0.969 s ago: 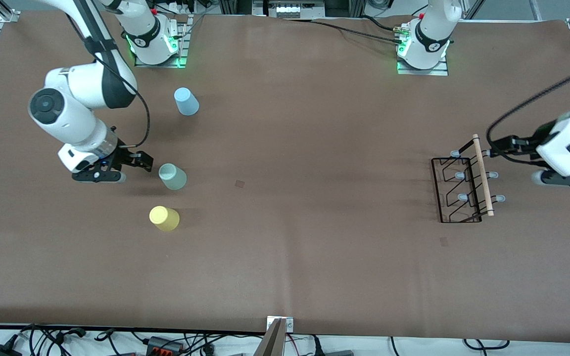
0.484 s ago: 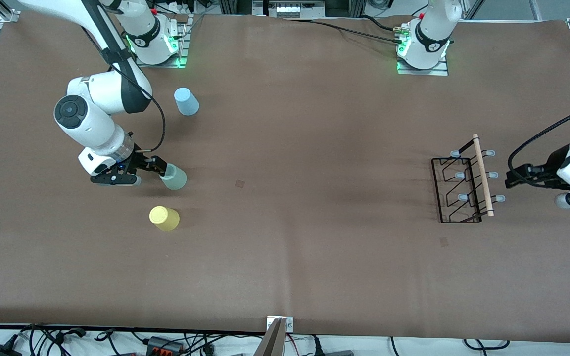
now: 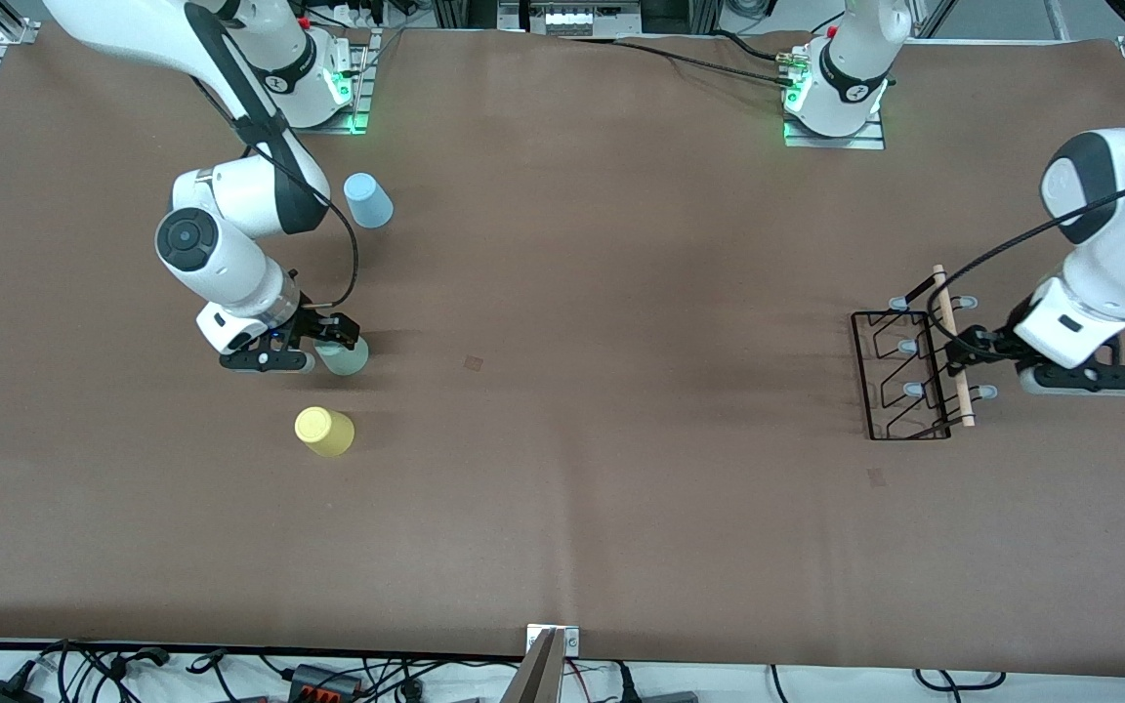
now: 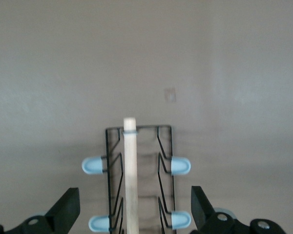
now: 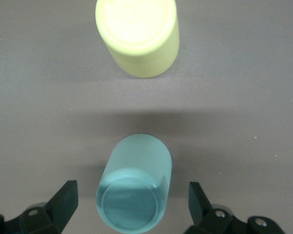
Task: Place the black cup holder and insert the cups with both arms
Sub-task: 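Close the right gripper on the teal cup while the left gripper grasps the dowel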
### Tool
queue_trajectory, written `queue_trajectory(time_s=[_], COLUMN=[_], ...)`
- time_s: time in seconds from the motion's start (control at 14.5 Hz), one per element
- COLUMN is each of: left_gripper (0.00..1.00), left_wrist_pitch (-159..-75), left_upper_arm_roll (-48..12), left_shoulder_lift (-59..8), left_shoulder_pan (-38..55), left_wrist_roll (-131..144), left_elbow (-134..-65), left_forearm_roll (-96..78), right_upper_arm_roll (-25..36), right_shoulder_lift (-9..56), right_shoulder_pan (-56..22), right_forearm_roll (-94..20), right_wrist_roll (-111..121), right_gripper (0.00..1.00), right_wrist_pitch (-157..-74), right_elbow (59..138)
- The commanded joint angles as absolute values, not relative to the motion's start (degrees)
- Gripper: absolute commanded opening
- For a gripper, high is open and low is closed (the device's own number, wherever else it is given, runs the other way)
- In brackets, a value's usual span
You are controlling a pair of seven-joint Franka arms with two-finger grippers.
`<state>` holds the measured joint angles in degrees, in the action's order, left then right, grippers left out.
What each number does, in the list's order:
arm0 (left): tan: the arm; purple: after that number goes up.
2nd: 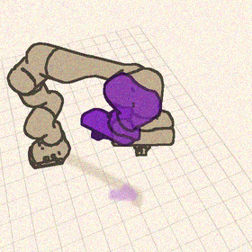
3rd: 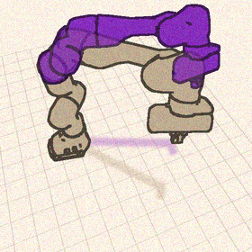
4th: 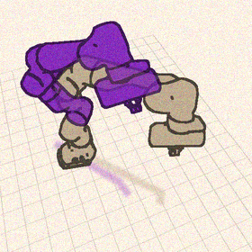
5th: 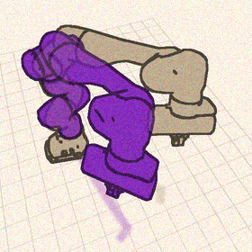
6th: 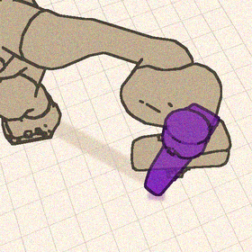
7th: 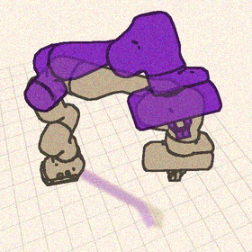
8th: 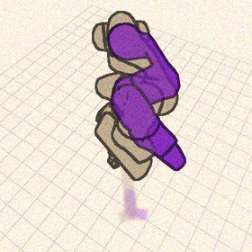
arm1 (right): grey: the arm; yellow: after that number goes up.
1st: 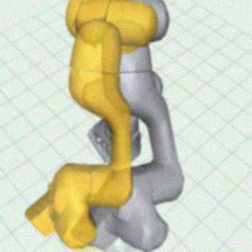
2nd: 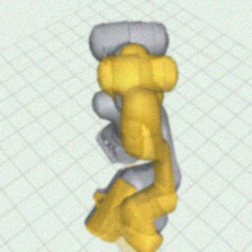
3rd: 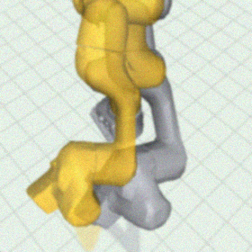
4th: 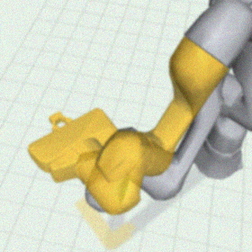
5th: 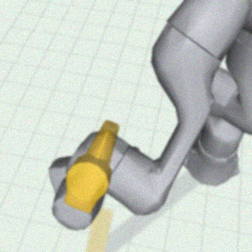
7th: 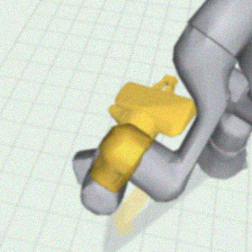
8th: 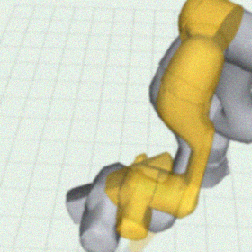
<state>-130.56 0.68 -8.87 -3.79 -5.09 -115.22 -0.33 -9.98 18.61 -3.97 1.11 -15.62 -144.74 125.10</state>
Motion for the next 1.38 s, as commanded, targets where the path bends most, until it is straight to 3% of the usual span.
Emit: queue_trajectory(time_s=[0.0,0.28,0.42,0.55,0.62,1.04,1.25,1.31], left_gripper=[1.00,0.99,0.87,0.66,0.61,0.57,0.50,0.43], left_wrist_pitch=[-131.48,-131.83,-132.45,-134.90,-135.26,-136.58,-138.60,-138.60], left_upper_arm_roll=[0.44,0.44,0.44,0.44,0.44,0.44,0.44,0.44], left_shoulder_lift=[-6.68,-6.59,-6.59,-7.03,-7.03,-7.12,-7.12,-7.12], left_shoulder_pan=[-3.96,-4.92,-4.92,-4.92,-4.92,-5.10,-5.36,-5.36], left_wrist_roll=[-6.59,-6.77,-6.77,-6.85,-6.86,-6.94,-6.94,-6.94], left_elbow=[-118.21,-122.34,-122.87,-122.96,-122.96,-124.71,-126.03,-126.04], left_forearm_roll=[0.18,0.18,0.18,0.18,0.18,0.18,0.18,0.18], right_upper_arm_roll=[-10.11,-10.02,-10.02,-10.02,-10.02,-10.02,-10.02,-10.02], right_shoulder_lift=[19.86,20.12,20.30,20.30,20.30,20.22,20.13,20.13], right_shoulder_pan=[-4.31,-4.84,-4.92,-4.92,-4.92,-5.19,-5.10,-5.10], right_forearm_roll=[0.88,0.97,0.97,1.05,1.05,0.97,1.05,1.05], right_wrist_roll=[-16.26,-16.17,-16.08,-16.08,-16.08,-16.26,-16.26,-16.17], right_gripper=[1.00,1.00,1.00,1.00,1.00,1.00,1.00,1.00], right_wrist_pitch=[-145.19,-145.02,-144.93,-144.84,-144.76,-144.76,-144.67,-144.67], right_elbow=[124.19,123.66,123.66,123.66,123.66,123.66,123.66,123.66])
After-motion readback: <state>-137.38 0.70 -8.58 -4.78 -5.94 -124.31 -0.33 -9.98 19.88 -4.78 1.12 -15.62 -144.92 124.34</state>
